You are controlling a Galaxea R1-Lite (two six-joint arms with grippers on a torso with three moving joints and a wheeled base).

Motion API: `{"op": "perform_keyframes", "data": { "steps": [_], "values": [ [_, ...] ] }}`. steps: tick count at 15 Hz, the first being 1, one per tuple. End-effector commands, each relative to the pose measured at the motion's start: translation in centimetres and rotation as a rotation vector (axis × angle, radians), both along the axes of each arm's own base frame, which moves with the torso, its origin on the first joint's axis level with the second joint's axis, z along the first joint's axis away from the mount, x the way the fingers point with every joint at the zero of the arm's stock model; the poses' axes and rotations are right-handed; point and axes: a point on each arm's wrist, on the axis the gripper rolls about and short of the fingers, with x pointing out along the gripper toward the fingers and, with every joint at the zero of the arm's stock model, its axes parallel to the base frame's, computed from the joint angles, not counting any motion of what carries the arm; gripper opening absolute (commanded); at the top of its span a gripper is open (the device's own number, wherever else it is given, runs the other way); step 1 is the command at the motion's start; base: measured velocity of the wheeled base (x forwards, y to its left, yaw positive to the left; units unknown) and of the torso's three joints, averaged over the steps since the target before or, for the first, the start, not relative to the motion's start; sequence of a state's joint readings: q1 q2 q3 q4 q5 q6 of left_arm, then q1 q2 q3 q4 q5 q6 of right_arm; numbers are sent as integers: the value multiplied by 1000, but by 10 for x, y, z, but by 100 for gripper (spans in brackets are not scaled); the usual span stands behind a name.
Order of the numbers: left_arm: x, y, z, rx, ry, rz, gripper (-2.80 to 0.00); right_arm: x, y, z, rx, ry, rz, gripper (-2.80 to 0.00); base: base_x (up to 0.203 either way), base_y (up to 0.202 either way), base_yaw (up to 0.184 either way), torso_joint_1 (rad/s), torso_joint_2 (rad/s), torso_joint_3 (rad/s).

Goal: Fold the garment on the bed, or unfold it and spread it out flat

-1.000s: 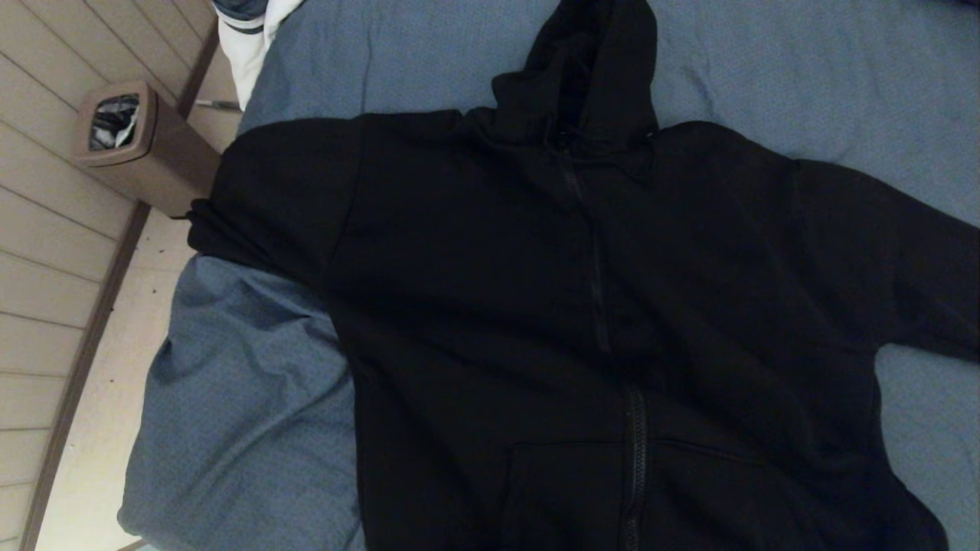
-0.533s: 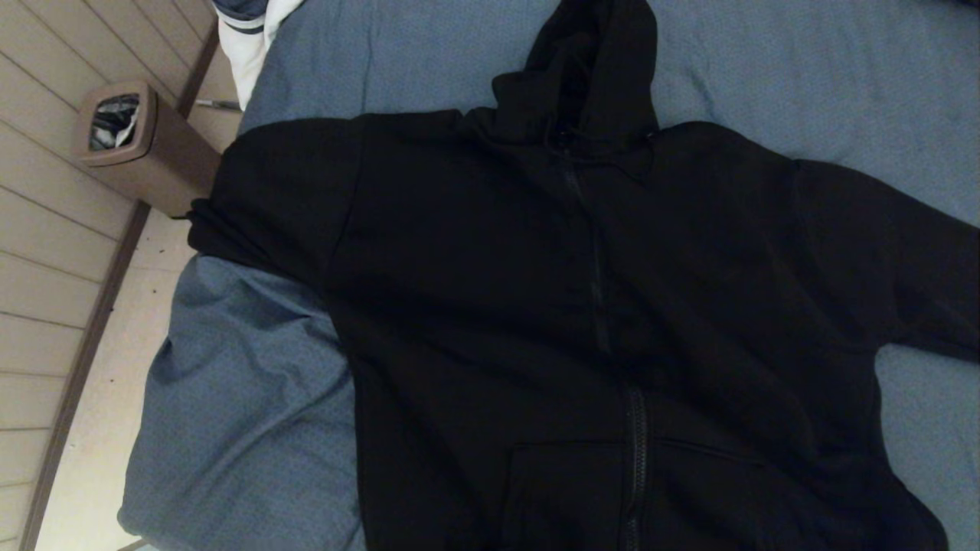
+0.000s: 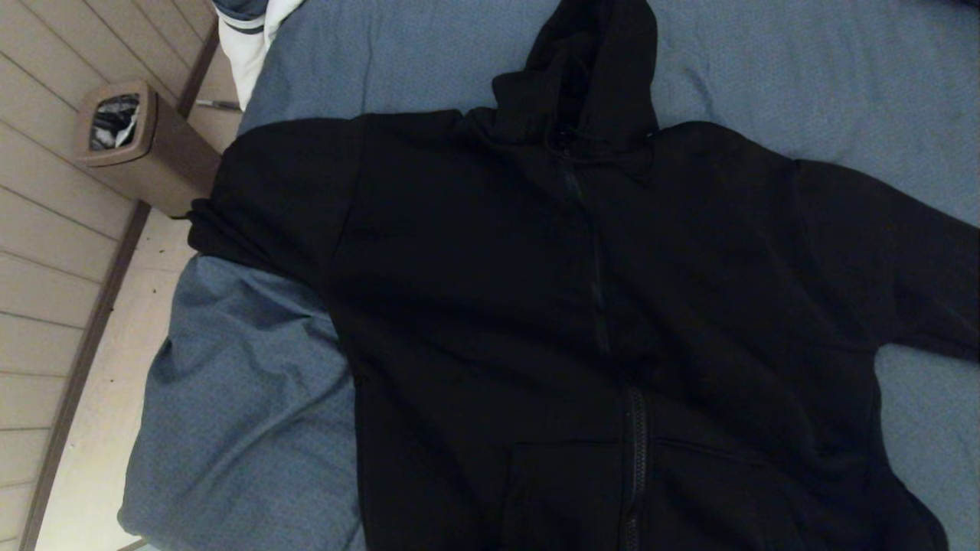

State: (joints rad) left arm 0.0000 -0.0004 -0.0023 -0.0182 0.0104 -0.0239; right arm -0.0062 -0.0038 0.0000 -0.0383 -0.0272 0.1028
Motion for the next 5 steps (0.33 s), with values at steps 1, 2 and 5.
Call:
{"op": "perform_keyframes", "data": {
  "steps": [1, 2, 5],
  "values": [
    [0, 0, 0, 1, 1, -1, -280, 0, 0, 0, 0, 4, 0, -280, 0, 0, 0, 0, 0, 0],
    [0, 0, 0, 2, 1, 0, -280, 0, 0, 0, 0, 5, -2, -280, 0, 0, 0, 0, 0, 0],
    [0, 0, 0, 2, 1, 0, -280, 0, 0, 0, 0, 5, -2, -280, 0, 0, 0, 0, 0, 0]
  ]
}}
